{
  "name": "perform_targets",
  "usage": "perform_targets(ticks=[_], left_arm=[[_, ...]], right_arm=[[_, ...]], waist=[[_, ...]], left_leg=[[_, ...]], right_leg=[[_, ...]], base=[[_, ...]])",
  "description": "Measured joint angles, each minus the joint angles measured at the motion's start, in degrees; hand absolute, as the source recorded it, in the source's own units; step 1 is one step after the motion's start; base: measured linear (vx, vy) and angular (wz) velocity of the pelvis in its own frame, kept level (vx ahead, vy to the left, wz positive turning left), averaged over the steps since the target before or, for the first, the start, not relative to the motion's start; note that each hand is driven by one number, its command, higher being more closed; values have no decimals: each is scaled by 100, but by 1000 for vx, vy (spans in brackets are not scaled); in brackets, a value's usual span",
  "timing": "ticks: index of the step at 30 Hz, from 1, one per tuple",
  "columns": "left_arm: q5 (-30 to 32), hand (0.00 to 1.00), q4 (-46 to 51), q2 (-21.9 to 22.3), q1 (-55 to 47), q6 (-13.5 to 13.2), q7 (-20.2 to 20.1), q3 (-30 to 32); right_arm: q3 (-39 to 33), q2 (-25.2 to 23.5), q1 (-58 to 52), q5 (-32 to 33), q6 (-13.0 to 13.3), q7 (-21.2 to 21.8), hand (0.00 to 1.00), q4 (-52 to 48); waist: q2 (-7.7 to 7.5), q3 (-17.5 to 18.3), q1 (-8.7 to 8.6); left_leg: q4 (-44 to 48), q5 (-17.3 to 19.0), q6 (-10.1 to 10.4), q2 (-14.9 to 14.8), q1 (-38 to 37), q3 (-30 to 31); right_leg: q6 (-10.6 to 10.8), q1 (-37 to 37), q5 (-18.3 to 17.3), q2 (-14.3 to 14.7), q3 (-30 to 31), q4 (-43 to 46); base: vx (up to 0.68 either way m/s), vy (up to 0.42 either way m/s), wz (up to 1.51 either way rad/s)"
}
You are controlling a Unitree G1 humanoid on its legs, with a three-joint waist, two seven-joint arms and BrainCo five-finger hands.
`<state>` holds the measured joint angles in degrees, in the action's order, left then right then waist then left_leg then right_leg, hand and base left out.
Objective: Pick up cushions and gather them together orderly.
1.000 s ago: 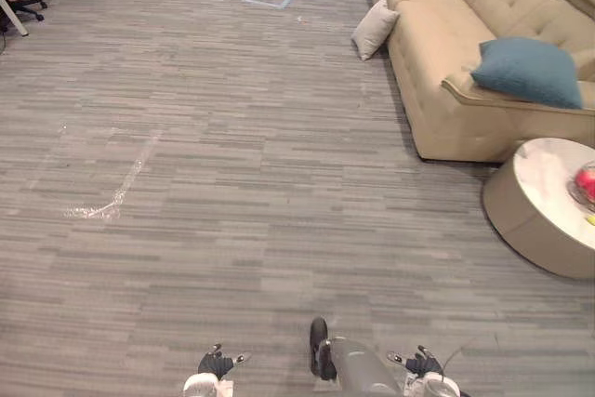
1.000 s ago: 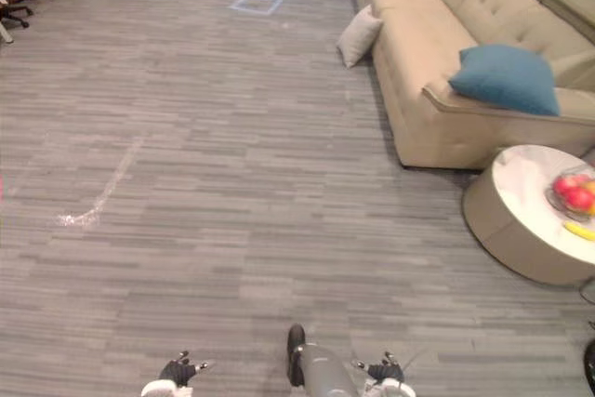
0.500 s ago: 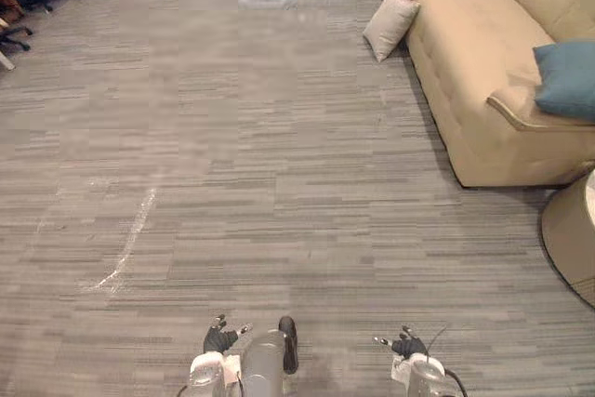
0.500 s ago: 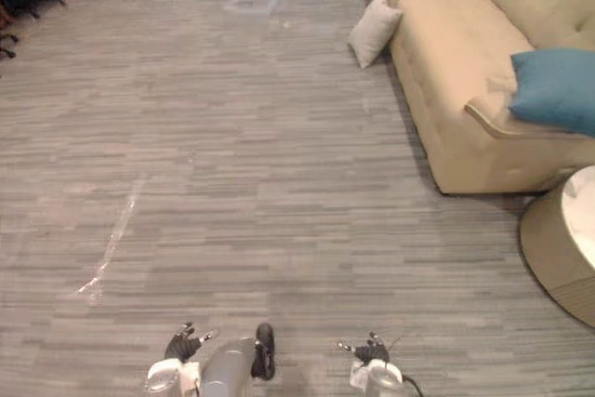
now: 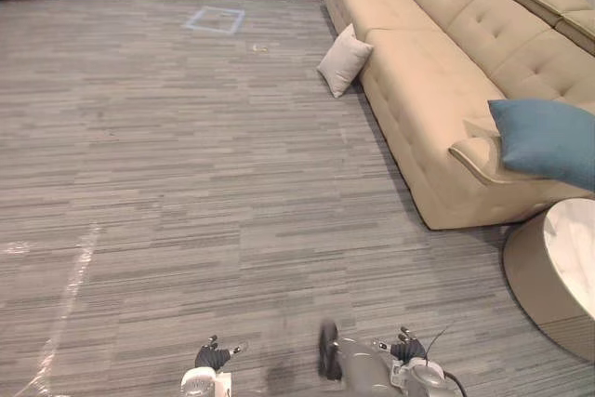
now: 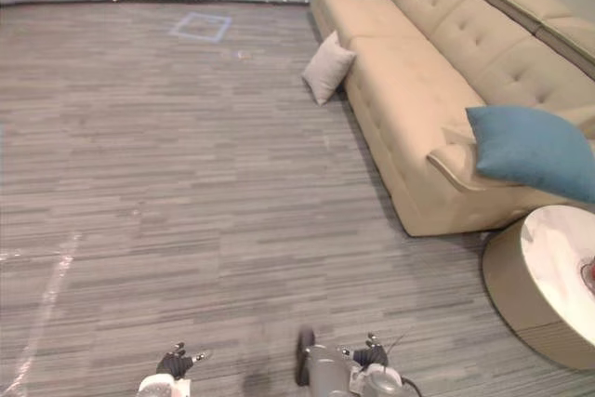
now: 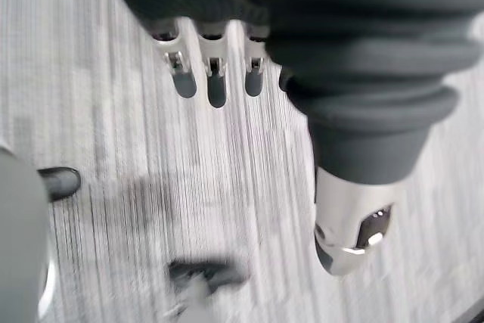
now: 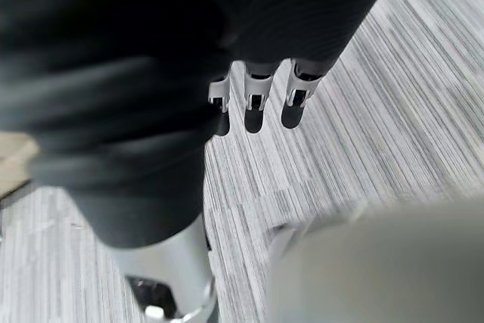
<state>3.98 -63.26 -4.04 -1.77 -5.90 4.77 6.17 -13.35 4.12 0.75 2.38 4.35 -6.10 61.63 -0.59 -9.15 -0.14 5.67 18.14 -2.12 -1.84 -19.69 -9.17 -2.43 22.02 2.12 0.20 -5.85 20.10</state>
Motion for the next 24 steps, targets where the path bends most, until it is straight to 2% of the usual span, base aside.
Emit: perform_targets(ticks=[1,2,3,4,5,7,8,9,10,11,12,13,14,15,16,17,18,19,20,21,22,23,24], left_arm=[[41,0,19,45,-5,1,0,110],[53,0,27,121,-13,2,3,273],[49,0,55,208,-19,11,7,418],[46,0,122,281,-27,8,7,479],[44,0,267,344,-64,0,3,556],[35,0,438,362,-135,-4,3,534],[28,0,547,361,-152,-7,3,498],[3,0,600,351,-154,-16,2,451],[-78,0,679,330,-158,-63,-2,352],[-87,0,705,332,-159,-96,-4,336],[-106,0,739,335,-158,-117,-8,336],[-149,0,757,337,-159,-124,-2,332],[-180,0,775,321,-155,-121,10,289],[-182,0,758,244,-131,-122,23,287],[-184,0,751,193,-108,-125,25,304],[-194,0,757,157,-107,-136,20,403],[-192,0,773,79,-116,-177,18,465],[-188,0,733,63,-160,-179,38,449],[-213,0,688,21,-200,-171,21,461],[-195,0,610,-112,-221,-119,74,445],[-183,0,511,-224,-228,-90,83,387],[-184,0,414,-249,-234,-41,94,386],[-184,0,331,-240,-312,10,124,384]], right_arm=[[-57,-4,-7,-3,-11,1,0,-12],[-172,-3,-22,-2,-24,0,0,-45],[-201,10,-67,-1,-43,-9,0,-126],[-158,41,-122,-4,-46,-12,0,-219],[-106,31,-121,0,-54,-17,0,-224],[-93,-74,-132,0,-95,-10,0,-173],[-89,-137,-129,1,-100,-11,0,-162],[-85,-130,-89,1,-98,-12,0,-160],[-32,-135,-32,0,-96,-19,0,-152],[10,-131,43,0,-95,-20,0,-151],[46,-125,82,-4,-95,-23,0,-128],[83,-101,99,-5,-92,-37,0,-60],[241,-48,124,-12,-103,-63,0,60],[289,-80,170,-17,-101,-69,0,140],[287,-107,197,-24,-101,-65,0,232],[292,-162,184,-26,-103,-61,0,229],[289,-216,188,-31,-102,-60,0,232],[301,-180,68,-54,-86,-56,0,232],[322,-210,66,-143,-96,-65,0,262],[418,-219,43,-249,-86,-51,0,262],[433,-202,0,-251,-83,-40,0,245],[448,-168,-7,-251,-88,-34,0,243],[460,-129,-34,-251,-77,-32,0,222]], waist=[[62,10,50],[151,29,26],[255,30,6],[342,9,23],[453,-34,71],[439,-32,185],[380,-29,289],[363,-7,338],[336,6,377],[341,7,391],[385,5,429],[424,38,500],[461,94,644],[389,158,665],[323,127,620],[236,110,653],[100,141,721],[151,232,684],[46,178,669],[-120,128,616],[-168,75,592],[-183,56,586],[-128,41,546]], left_leg=[[460,-1,16,-73,180,191],[1490,-84,162,-173,569,447],[2557,-324,559,-273,984,547],[3573,-717,965,-439,1392,546],[4622,-603,848,-779,1824,318],[5052,-180,504,-924,2276,25],[4845,27,328,-877,2586,-187],[4392,110,330,-760,2882,-288],[3281,66,357,-489,3251,-299],[2625,-44,399,-381,3404,-259],[1606,-642,601,-294,3621,-165],[1382,-1045,786,-306,3784,-112],[1342,-1701,833,-370,3916,-222],[1540,-1490,356,-271,3906,-369],[1762,-1398,157,-270,3884,-521],[2193,-1255,-48,-301,3931,-644],[2348,-1062,-63,-164,4006,-743],[1730,-1214,-50,-180,3708,-646],[1531,-1009,-76,-20,3384,-626],[1168,-830,-146,232,2883,-619],[961,-729,-178,364,2446,-621],[843,-648,-165,404,2131,-630],[647,-535,-187,404,1693,-674]], right_leg=[[-86,-13,-196,13,-49,188],[-103,-131,-513,11,-166,353],[-154,-341,-709,48,-239,340],[-200,-603,-872,112,-275,240],[-264,-1063,-1079,268,-277,79],[-313,-1810,-1264,309,-253,-257],[-299,-2234,-1319,284,-161,-563],[-261,-2478,-1325,219,-98,-805],[-162,-2740,-1417,55,21,-1070],[-103,-2840,-1484,-22,108,-1161],[-16,-3037,-1581,-94,313,-1317],[33,-3128,-1633,-137,468,-1426],[149,-3235,-1701,-207,730,-1620],[298,-3352,-1652,-407,823,-1705],[355,-3429,-1528,-510,939,-1746],[519,-3441,-1329,-612,1112,-1578],[605,-3319,-1299,-713,1263,-1098],[901,-3043,-1360,-606,1281,-334],[1185,-2713,-1331,-673,1288,695],[1544,-2195,-762,-864,1217,2027],[1275,-1811,-876,-948,1116,2998],[931,-1615,-1222,-977,921,3323],[686,-1359,-1609,-949,562,3337]], base=[[601,-196,1],[591,-212,17],[722,-208,26],[753,-144,27],[631,-70,21],[549,-36,3],[554,-9,-20],[580,58,-34],[563,89,-35],[571,150,-47],[420,145,-54],[574,239,-89],[633,307,-89],[678,320,-75],[793,411,-45],[616,329,-35],[520,332,-37],[299,219,-31],[403,245,-14],[549,250,-2],[505,183,6],[525,159,-3],[538,141,-7]])
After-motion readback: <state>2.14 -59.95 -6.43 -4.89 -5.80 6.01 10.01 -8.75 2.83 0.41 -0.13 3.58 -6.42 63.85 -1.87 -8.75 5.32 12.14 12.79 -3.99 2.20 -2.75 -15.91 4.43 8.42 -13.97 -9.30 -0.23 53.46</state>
